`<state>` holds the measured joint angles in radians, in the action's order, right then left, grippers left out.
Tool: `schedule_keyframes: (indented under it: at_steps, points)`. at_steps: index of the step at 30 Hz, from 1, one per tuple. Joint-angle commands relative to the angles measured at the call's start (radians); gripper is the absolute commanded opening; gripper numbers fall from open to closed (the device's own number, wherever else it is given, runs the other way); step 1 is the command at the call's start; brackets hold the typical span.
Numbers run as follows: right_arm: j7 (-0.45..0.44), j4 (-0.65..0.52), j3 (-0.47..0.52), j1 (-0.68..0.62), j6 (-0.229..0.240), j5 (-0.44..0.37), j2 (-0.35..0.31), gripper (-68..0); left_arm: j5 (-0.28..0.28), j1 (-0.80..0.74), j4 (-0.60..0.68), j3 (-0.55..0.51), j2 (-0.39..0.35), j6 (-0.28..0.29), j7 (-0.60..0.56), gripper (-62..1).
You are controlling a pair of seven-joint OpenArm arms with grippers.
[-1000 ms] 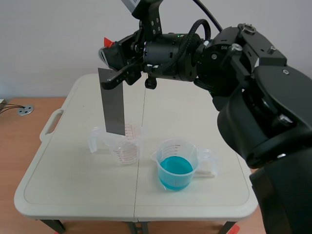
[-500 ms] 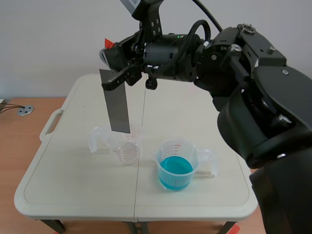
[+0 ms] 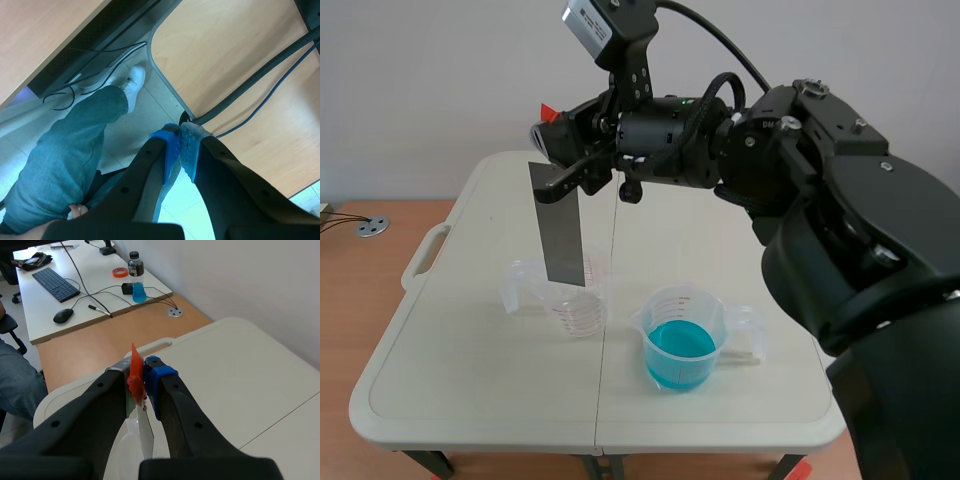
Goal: Hold the metal plate by the orange handle, dip it into the blue solution, take it out and point at it, then put the plate back in the beaker on the left.
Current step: 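Put the plate into the left beaker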
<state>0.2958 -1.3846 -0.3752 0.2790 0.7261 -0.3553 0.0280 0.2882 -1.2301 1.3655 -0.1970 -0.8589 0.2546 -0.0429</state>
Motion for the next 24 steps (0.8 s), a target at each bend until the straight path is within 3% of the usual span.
schedule_keyframes:
  at_steps: [1,16,24]
  points:
    - [-0.032,0.017,0.001,0.015,0.002,-0.011,0.011,-66.0,0.003,0.000,0.010,0.002,-0.001,0.002,-0.009,-59.1]
    - [-0.161,0.232,0.001,0.015,0.008,-0.011,0.012,-66.0,0.003,0.001,0.010,0.002,-0.001,0.002,-0.010,-59.0]
    - [-0.175,0.296,0.001,0.015,0.019,-0.008,0.011,-66.0,0.003,0.001,0.010,0.002,-0.001,0.002,-0.010,-59.0]
